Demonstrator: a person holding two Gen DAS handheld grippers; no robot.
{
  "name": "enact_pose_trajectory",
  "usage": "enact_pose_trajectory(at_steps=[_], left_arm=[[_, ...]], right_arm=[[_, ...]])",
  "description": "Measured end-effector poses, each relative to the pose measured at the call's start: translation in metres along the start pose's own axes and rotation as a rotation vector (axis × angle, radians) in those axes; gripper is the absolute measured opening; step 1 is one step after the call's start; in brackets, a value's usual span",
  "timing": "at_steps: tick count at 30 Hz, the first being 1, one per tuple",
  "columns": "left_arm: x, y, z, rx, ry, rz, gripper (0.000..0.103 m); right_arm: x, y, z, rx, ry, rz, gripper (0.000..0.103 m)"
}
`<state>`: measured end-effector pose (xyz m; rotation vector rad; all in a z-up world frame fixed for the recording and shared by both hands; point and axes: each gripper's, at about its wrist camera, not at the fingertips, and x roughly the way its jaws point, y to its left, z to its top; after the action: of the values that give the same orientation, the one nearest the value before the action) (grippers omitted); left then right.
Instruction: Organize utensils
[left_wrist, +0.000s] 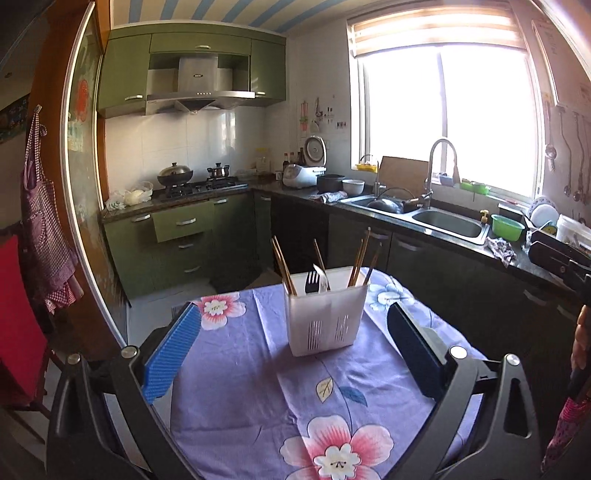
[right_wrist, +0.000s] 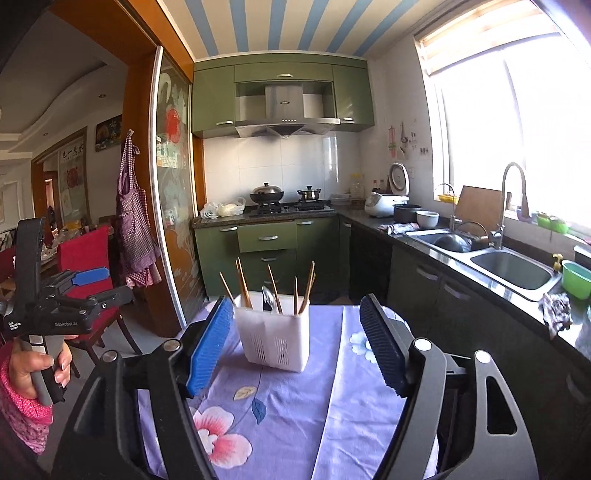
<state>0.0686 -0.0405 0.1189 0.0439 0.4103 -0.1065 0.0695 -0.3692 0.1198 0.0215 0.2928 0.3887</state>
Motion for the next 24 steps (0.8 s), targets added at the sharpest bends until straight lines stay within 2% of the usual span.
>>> enact_pose_trajectory(at_steps=[4, 8, 10, 15, 19, 24], left_arm=[[-0.003, 0.004, -0.034, -0.071, 0.06, -0.025, 0.096], [-0.009, 0.0, -0.058, -0.087, 0.071, -0.016, 0.096], [-0.013, -0.005, -0.068, -0.094, 0.072, -0.009, 0.096], [-0.02, -0.007, -0.093, -0.143, 0.087, -0.005, 0.096], [-0.024, -0.01, -0.111, -0.149, 0.102, 0.018, 0.096], [-0.026, -0.015, -0.124, -0.152, 0.116, 0.009, 0.096]], right_arm=[[-0.019, 0.003, -0.046, 0.035, 0.026, -0.03, 0.074], [-0.028, 0.011, -0.078, 0.051, 0.048, -0.02, 0.075], [-0.032, 0.017, -0.09, 0.063, 0.044, -0.018, 0.08], [-0.043, 0.032, -0.103, 0.04, 0.02, -0.045, 0.083], [-0.048, 0.038, -0.107, 0.032, 0.002, -0.062, 0.086], [-0.051, 0.041, -0.111, 0.046, -0.018, -0.072, 0.09]])
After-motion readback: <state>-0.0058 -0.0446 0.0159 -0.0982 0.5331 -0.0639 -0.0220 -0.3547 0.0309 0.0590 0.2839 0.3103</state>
